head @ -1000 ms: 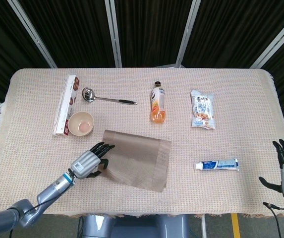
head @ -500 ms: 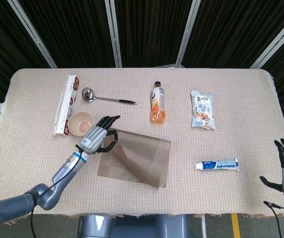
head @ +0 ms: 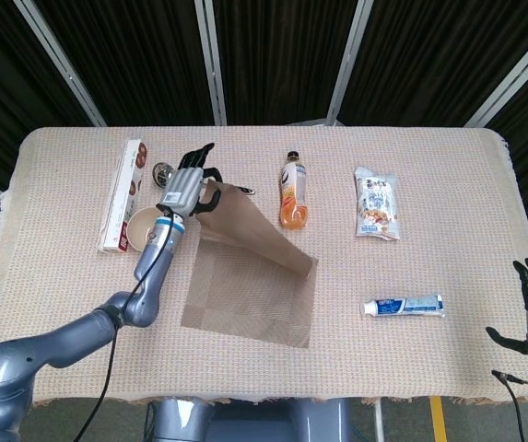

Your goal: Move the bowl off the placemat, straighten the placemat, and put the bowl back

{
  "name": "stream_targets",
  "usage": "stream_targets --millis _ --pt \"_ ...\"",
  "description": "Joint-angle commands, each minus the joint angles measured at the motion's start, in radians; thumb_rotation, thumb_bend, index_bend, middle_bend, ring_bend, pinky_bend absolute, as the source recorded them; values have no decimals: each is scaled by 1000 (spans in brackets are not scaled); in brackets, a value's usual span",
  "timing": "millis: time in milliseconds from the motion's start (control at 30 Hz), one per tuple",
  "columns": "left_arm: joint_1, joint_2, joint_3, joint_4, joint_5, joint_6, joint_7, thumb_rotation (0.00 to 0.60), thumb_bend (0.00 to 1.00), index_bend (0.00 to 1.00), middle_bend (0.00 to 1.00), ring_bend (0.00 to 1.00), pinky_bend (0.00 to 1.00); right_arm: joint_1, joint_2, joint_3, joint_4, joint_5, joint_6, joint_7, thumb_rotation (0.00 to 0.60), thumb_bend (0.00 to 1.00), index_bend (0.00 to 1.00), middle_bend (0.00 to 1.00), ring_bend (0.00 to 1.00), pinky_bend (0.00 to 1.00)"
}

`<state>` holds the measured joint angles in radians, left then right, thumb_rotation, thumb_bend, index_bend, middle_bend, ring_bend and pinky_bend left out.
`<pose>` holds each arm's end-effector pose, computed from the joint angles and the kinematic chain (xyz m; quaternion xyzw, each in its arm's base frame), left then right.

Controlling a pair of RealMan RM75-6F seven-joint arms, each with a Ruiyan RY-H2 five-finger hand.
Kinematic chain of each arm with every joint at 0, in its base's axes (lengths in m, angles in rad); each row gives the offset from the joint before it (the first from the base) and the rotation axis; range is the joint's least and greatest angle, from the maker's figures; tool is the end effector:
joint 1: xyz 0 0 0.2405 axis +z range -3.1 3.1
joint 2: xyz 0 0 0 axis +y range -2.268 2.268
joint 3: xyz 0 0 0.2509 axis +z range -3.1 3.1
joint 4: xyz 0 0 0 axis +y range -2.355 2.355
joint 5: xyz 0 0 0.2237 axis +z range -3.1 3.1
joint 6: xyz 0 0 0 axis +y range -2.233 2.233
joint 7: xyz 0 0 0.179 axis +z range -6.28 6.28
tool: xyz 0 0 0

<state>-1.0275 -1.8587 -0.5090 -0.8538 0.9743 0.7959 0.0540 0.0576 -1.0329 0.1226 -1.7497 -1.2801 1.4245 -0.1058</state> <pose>-0.0757 0.5074 -0.0425 -0.5990 -0.4709 -0.4800 0.4349 -0.3271 -0.2187 0.1725 0.5332 -0.4286 0.3333 0.6487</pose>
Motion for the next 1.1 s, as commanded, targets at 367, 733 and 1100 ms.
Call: stream_targets --millis 367,733,1100 --pt "-110 -158 -63 315 -115 -42 -8 600 423 585 0 0 0 8 -4 -1 7 21 -24 -5 600 0 0 0 0 0" --pt "-80 -121 -44 297 -42 47 -106 600 41 0 0 0 0 3 0 -3 0 10 -11 -1 600 0 0 0 0 0" --pt "122 134 63 -11 83 195 -109 600 6 0 0 0 0 7 -2 -18 1 -26 -18 8 600 0 0 0 0 0"
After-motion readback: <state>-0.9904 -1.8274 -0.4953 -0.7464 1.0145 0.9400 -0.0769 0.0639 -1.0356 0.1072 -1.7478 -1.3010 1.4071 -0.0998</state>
